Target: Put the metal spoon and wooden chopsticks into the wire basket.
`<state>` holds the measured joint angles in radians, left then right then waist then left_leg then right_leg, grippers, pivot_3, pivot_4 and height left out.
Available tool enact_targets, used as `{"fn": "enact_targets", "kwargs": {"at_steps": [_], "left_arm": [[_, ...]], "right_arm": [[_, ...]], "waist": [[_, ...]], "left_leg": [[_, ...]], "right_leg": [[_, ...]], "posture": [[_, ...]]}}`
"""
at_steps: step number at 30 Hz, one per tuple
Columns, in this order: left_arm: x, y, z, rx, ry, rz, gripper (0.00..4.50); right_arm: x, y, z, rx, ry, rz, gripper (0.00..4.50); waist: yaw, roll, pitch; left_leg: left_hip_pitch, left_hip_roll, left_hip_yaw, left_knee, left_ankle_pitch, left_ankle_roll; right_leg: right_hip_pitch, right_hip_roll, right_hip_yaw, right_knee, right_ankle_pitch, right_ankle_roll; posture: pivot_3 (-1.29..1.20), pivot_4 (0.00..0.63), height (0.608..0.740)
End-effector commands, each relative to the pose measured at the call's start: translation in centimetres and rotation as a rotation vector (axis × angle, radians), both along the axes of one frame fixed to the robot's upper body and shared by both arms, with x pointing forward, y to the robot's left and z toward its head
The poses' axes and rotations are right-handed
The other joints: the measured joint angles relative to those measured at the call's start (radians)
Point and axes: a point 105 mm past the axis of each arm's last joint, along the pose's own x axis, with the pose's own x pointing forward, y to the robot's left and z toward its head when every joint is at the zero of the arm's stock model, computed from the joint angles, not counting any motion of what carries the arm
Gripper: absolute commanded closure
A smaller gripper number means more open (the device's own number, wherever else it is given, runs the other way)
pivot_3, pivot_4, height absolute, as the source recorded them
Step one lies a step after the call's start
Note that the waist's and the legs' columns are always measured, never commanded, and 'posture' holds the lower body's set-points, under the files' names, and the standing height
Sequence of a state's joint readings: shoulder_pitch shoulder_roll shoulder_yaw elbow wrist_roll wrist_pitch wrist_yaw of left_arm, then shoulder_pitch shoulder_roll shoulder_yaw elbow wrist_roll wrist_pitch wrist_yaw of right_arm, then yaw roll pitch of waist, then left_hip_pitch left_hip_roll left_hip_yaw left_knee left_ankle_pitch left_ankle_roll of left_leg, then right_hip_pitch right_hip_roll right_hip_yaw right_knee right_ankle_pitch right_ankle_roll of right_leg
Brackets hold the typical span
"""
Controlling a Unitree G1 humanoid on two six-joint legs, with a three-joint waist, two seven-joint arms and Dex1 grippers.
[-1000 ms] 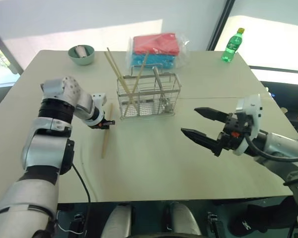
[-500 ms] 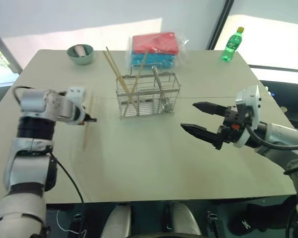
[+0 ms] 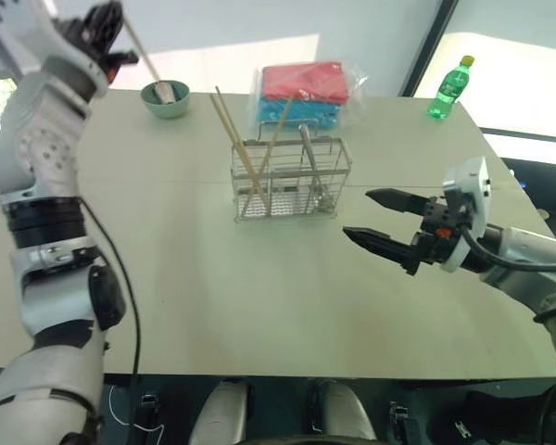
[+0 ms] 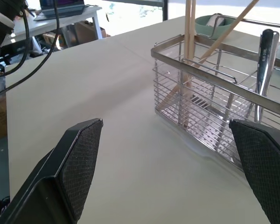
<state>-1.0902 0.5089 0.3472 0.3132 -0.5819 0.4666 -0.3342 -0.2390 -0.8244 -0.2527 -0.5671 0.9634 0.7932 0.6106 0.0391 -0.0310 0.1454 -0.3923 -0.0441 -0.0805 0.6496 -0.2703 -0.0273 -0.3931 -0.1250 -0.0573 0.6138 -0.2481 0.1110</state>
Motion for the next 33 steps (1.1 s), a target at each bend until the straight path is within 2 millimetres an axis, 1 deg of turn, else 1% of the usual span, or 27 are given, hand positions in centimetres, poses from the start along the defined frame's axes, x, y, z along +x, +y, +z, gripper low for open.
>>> {"fn": "enact_targets", "kwargs": {"at_steps": [1,3,5,7,11,20,24,25,27,30,33], "left_arm": [[-1.6,-3.2,2.8,-0.001,-0.11,-0.119,4.24],[-1.7,-5.3,2.6,0.042,-0.117,-0.17,4.24],[-1.6,-7.9,0.8,0.12,-0.095,-0.233,4.24],[-1.4,-9.1,-0.5,0.166,-0.079,-0.262,4.24],[-0.8,-10.5,-3.3,0.199,-0.018,-0.297,4.24],[-0.6,-11.6,-8.2,0.253,0.077,-0.324,4.24],[-0.5,-12.0,-10.4,0.321,0.1,-0.311,4.24],[-0.5,-12.0,-10.7,0.319,0.108,-0.311,3.97],[-0.5,-11.9,-11.1,0.31,0.118,-0.307,3.28],[-0.6,-11.8,-11.2,0.298,0.117,-0.297,1.87],[-1.1,-11.6,-10.9,0.286,0.102,-0.289,0.25]], "right_arm": [[-0.4,0.2,0.8,0.004,-0.048,-0.003,0.0],[-0.4,0.2,0.7,0.006,-0.049,-0.01,0.0],[-0.4,0.1,0.7,0.019,-0.052,-0.027,0.0],[-0.5,0.1,0.7,0.027,-0.055,-0.038,0.0],[-0.7,0.0,0.5,0.032,-0.057,-0.057,0.0],[-0.8,-0.3,0.4,0.04,-0.06,-0.09,0.0],[-0.7,-0.4,0.4,0.039,-0.062,-0.094,0.0],[-0.7,-0.4,0.5,0.039,-0.062,-0.094,0.0],[-0.6,-0.4,0.5,0.038,-0.064,-0.093,0.0],[-0.5,-0.4,0.6,0.036,-0.067,-0.089,0.0],[-0.3,-0.5,0.6,0.036,-0.067,-0.088,0.0]], "waist": [[0.0,0.0,0.0],[-0.004,0.0,0.0],[-0.002,0.0,0.0],[-0.001,0.001,0.0],[-0.002,0.001,0.0],[-0.001,0.001,0.0],[0.0,0.001,0.0],[0.0,0.001,0.0],[0.0,0.001,0.0],[0.0,0.001,0.0],[0.0,0.001,0.0]], "left_leg": [[0.0,0.0,0.0,0.0,0.0,0.0],[0.0,0.001,0.0,0.0,0.0,0.0],[0.001,0.001,0.0,0.0,0.0,0.0],[0.001,0.002,0.0,0.0,0.0,0.0],[0.001,0.002,0.0,0.0,0.0,0.0],[0.001,0.002,0.0,0.0,0.0,0.001],[0.001,0.002,0.0,0.0,0.0,0.001],[0.001,0.002,0.0,0.0,0.0,0.001],[0.001,0.002,0.0,0.0,0.0,0.001],[0.001,0.002,-0.001,0.0,0.0,0.001],[0.001,0.002,-0.001,0.0,0.0,0.002]], "right_leg": [[0.0,0.001,0.0,0.0,0.0,0.0],[0.0,0.003,0.0,0.001,0.0,0.0],[0.0,0.004,0.0,0.001,0.0,0.0],[0.0,0.005,0.0,0.001,0.0,0.0],[0.001,0.005,0.0,0.001,0.0,0.0],[0.001,0.006,0.0,0.001,0.0,0.0],[0.001,0.006,0.0,0.001,0.0,0.0],[0.001,0.006,0.0,0.0,0.0,0.0],[0.001,0.006,0.0,0.0,0.0,0.0],[0.001,0.006,0.0,0.0,0.0,0.0],[0.001,0.006,0.0,0.0,0.0,0.0]], "posture": [[0.0,0.15,0.667],[0.0,0.15,0.667],[0.0,0.15,0.667],[0.0,0.15,0.667],[0.0,0.15,0.667],[0.0,0.15,0.667],[0.0,0.15,0.667],[0.0,0.15,0.667],[0.0,0.15,0.667],[0.0,0.15,0.667],[0.0,0.15,0.667]]}}
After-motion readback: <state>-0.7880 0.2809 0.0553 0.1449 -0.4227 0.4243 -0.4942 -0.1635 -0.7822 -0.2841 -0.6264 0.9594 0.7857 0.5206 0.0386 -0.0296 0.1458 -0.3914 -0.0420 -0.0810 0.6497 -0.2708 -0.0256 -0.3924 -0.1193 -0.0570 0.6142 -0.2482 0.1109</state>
